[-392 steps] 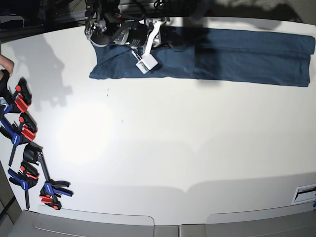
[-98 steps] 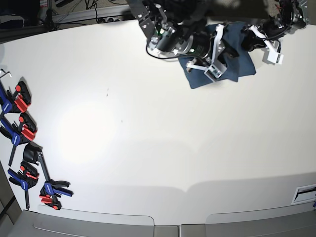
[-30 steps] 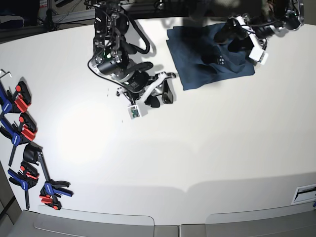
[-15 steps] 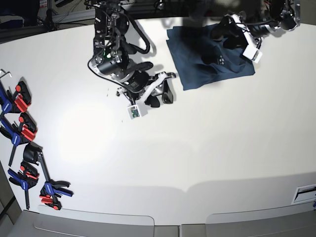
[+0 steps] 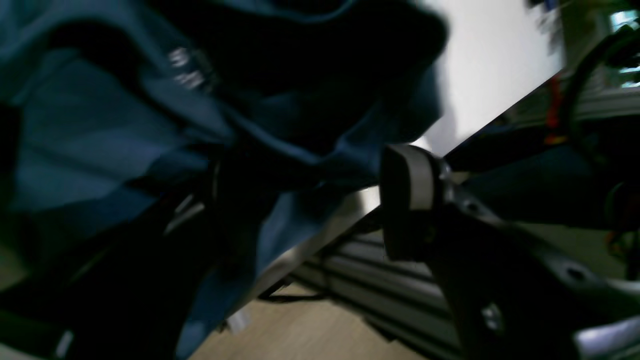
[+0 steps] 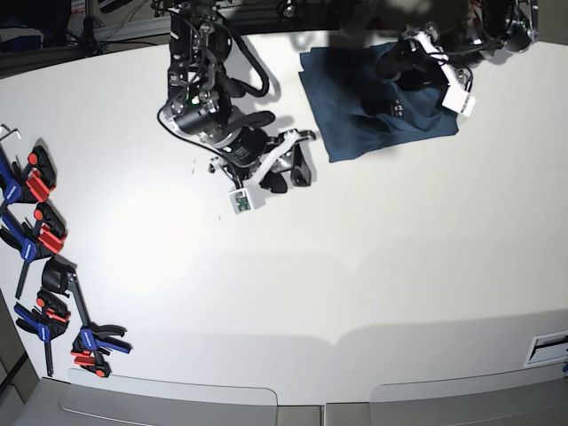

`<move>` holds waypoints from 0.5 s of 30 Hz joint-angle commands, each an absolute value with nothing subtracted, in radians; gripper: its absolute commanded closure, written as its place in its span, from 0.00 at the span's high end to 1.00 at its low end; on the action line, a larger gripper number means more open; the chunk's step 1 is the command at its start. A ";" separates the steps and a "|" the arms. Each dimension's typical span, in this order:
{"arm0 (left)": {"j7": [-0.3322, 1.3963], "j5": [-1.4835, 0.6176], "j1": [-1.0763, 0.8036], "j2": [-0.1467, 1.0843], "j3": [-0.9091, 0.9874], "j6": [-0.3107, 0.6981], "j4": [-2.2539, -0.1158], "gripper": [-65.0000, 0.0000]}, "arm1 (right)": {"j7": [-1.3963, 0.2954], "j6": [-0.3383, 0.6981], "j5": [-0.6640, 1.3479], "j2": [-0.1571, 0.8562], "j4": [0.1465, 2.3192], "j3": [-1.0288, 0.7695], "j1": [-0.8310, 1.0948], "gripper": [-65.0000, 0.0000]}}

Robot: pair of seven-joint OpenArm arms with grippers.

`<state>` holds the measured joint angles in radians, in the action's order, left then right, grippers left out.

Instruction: Fold the T-shirt properly

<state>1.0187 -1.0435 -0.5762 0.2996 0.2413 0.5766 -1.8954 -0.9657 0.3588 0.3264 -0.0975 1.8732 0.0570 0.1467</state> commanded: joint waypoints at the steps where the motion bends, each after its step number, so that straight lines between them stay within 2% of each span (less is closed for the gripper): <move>1: 1.010 -1.069 -0.585 0.302 0.239 0.583 -1.911 0.55 | -0.942 0.366 0.344 -0.100 1.894 0.059 0.133 0.38; 6: 0.988 -1.010 -0.582 0.297 0.175 0.582 -1.911 0.55 | -0.942 0.366 0.344 -0.100 1.894 0.059 0.133 0.38; 10: 0.939 -0.921 -0.582 0.291 0.147 0.530 -1.911 0.53 | -0.942 0.366 0.344 -0.100 1.894 0.059 0.133 0.38; 12: 0.926 -0.881 -0.579 0.291 0.147 0.518 -1.911 0.46 | -0.943 0.366 0.344 -0.100 1.894 0.059 0.133 0.38; 15: 0.922 -0.837 -0.579 0.291 0.149 0.502 -1.911 0.27 | -0.942 0.366 0.344 -0.100 1.894 0.059 0.133 0.38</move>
